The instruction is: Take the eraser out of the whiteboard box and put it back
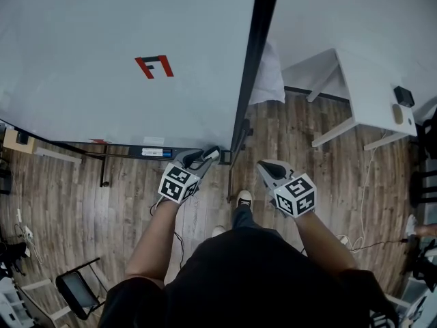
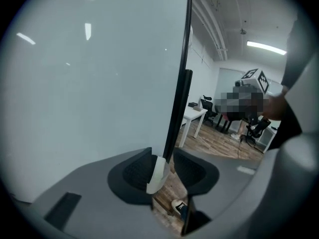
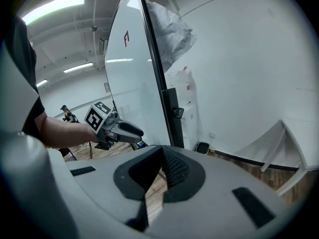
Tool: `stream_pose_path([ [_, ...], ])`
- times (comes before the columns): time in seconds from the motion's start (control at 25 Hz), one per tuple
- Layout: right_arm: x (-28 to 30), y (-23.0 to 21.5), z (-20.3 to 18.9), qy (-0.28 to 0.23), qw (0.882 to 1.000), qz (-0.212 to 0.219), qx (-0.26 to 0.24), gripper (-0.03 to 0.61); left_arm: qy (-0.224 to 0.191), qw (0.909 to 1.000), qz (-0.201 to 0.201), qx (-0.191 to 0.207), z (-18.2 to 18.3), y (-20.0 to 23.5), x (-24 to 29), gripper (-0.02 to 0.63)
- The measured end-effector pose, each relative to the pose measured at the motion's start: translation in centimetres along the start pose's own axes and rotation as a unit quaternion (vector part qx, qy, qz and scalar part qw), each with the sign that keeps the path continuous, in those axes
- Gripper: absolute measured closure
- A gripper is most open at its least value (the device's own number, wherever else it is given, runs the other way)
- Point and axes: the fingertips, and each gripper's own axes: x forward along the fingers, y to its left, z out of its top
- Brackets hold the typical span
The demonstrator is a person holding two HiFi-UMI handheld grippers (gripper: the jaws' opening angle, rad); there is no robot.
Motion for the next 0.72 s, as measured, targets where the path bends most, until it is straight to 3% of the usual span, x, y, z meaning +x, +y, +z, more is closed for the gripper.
stream_pose_path([
  [0.72,0.9,-0.1,-1.3,0.016,1.0,0.007,0.008,0.581,0.099,0.9943,0.003,0.039,-3.6,1.1,4.5,0.416],
])
